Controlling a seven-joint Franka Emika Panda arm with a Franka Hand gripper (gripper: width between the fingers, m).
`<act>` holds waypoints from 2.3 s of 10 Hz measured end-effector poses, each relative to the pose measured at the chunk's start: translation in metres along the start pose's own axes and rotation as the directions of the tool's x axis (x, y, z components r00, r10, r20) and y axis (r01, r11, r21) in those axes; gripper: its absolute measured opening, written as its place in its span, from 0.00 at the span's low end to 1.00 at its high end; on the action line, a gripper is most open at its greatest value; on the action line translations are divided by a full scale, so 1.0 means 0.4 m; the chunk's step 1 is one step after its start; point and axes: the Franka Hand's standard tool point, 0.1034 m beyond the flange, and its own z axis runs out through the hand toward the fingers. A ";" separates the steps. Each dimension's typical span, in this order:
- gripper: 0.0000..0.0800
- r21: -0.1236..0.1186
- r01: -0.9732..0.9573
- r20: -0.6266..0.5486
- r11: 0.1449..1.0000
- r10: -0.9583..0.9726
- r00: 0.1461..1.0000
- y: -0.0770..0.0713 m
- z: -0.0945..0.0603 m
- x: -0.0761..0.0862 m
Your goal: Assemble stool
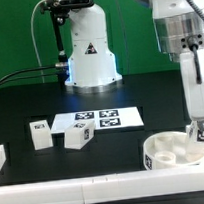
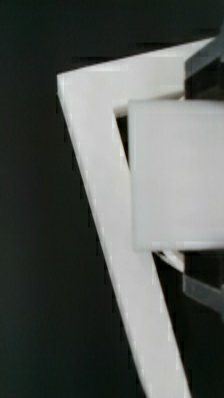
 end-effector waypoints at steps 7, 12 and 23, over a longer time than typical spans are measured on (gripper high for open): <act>0.81 -0.030 0.557 0.023 0.830 -0.556 0.831 -0.016 -0.047 0.009; 0.81 -0.051 0.871 0.019 0.488 -0.872 0.490 0.003 -0.038 -0.013; 0.81 -0.079 0.590 0.079 -0.803 -0.595 -0.800 -0.004 -0.037 -0.015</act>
Offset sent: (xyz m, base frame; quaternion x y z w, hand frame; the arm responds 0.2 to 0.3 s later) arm -0.0029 -0.0049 0.0139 -0.0751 0.0049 -0.2229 0.9719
